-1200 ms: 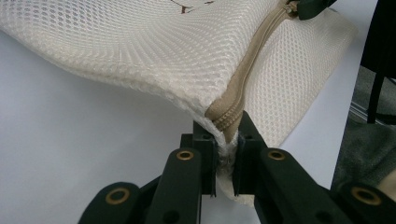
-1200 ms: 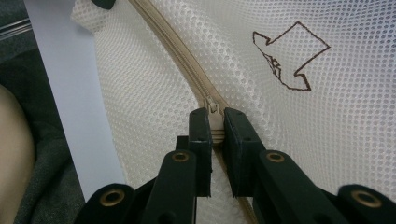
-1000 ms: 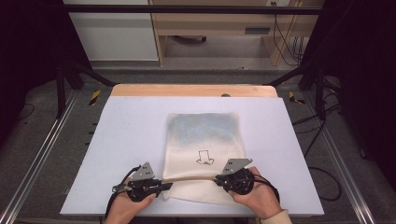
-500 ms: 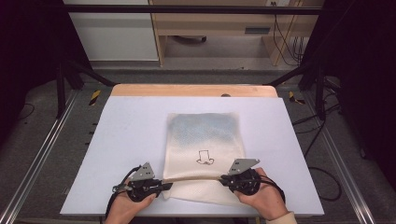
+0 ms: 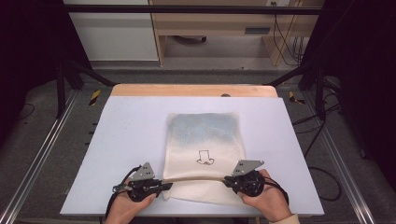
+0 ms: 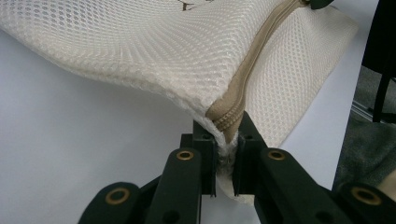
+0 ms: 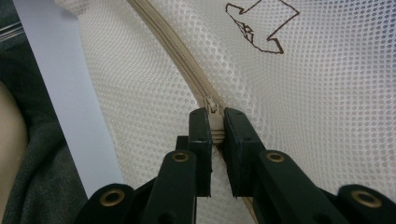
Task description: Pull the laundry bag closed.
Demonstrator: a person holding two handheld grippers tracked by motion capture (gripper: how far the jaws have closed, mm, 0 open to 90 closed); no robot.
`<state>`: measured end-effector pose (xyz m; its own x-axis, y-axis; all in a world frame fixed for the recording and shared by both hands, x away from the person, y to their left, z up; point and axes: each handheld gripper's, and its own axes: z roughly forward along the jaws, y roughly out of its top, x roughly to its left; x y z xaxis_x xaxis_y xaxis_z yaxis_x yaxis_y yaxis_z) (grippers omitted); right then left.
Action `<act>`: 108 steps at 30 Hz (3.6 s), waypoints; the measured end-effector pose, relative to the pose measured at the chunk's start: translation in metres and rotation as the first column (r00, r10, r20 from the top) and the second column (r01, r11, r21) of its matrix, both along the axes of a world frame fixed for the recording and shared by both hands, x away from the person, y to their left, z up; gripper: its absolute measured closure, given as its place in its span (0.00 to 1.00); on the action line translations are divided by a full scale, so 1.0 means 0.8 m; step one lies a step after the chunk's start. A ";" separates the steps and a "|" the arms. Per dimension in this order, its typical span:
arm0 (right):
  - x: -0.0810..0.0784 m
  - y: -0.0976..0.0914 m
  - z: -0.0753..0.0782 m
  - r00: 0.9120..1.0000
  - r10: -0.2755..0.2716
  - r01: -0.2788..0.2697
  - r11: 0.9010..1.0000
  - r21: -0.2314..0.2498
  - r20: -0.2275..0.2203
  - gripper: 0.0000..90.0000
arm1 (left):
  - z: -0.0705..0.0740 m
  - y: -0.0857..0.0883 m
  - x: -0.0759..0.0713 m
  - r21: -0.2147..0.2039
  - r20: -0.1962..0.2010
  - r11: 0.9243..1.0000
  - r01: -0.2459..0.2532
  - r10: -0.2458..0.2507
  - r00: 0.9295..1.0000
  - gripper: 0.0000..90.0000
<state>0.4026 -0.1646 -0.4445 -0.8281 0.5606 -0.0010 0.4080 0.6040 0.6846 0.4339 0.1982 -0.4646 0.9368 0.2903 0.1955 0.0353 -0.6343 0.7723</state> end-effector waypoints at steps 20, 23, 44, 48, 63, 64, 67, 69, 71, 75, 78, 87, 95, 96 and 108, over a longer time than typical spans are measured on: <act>-0.005 -0.018 -0.001 0.999 -0.037 0.037 0.999 0.013 -0.002 0.91 | 0.000 -0.002 -0.001 -0.004 0.001 1.000 0.000 0.000 1.000 0.91; -0.006 -0.023 -0.001 0.999 -0.042 0.042 0.999 0.016 0.000 0.91 | 0.000 -0.002 -0.001 -0.001 0.002 1.000 0.001 -0.001 1.000 0.91; -0.012 -0.037 -0.002 0.998 -0.062 0.062 0.998 0.028 0.004 0.91 | 0.000 -0.002 -0.002 -0.001 0.002 1.000 -0.001 0.001 1.000 0.91; -0.013 -0.038 -0.002 0.998 -0.065 0.065 0.998 0.026 0.002 0.91 | 0.000 -0.002 -0.002 -0.003 0.003 1.000 0.000 0.000 1.000 0.91; -0.016 -0.045 -0.002 0.997 -0.072 0.072 0.997 0.030 0.006 0.91 | 0.001 -0.002 -0.002 -0.006 0.003 1.000 0.002 -0.002 1.000 0.91; -0.016 -0.045 -0.002 0.997 -0.072 0.072 0.997 0.029 0.008 0.91 | 0.001 -0.002 -0.002 -0.005 0.004 1.000 0.002 -0.002 1.000 0.91; -0.017 -0.046 -0.002 0.997 -0.074 0.073 0.997 0.027 0.008 0.91 | 0.001 -0.002 -0.002 -0.007 0.003 1.000 0.002 -0.002 1.000 0.91; -0.017 -0.046 -0.002 0.997 -0.078 0.078 0.996 0.030 0.008 0.91 | 0.001 -0.003 -0.002 -0.006 0.003 1.000 0.002 -0.002 1.000 0.91; -0.018 -0.046 -0.002 0.997 -0.079 0.079 0.996 0.030 0.009 0.91 | 0.001 -0.002 -0.002 -0.004 0.005 1.000 0.002 -0.002 1.000 0.91; -0.018 -0.051 -0.002 0.996 -0.086 0.086 0.996 0.024 0.008 0.91 | 0.001 -0.001 -0.001 -0.008 0.004 1.000 -0.003 0.003 1.000 0.91; -0.019 -0.055 -0.003 0.995 -0.096 0.096 0.995 0.023 0.009 0.91 | 0.001 -0.001 -0.001 -0.005 0.006 1.000 -0.001 0.001 1.000 0.91; -0.021 -0.059 -0.003 0.995 -0.100 0.099 0.995 0.028 0.009 0.91 | 0.001 -0.002 -0.002 -0.007 0.005 1.000 0.000 0.000 1.000 0.91; -0.021 -0.061 -0.003 0.995 -0.098 0.098 0.995 0.029 0.008 0.91 | 0.001 -0.002 -0.002 -0.006 0.006 1.000 0.000 0.000 1.000 0.91; -0.021 -0.061 -0.003 0.995 -0.098 0.098 0.995 0.030 0.008 0.91 | 0.001 -0.002 -0.001 -0.005 0.007 1.000 0.000 0.000 1.000 0.91; -0.022 -0.065 -0.003 0.994 -0.106 0.106 0.994 0.030 0.008 0.91 | 0.002 -0.001 -0.002 -0.006 0.007 1.000 -0.001 0.001 1.000 0.91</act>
<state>0.3848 -0.2168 -0.4472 -0.7639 0.6452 0.0087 0.4619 0.5374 0.7055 0.4324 0.1970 -0.4629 0.9350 0.2927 0.2001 0.0308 -0.6293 0.7765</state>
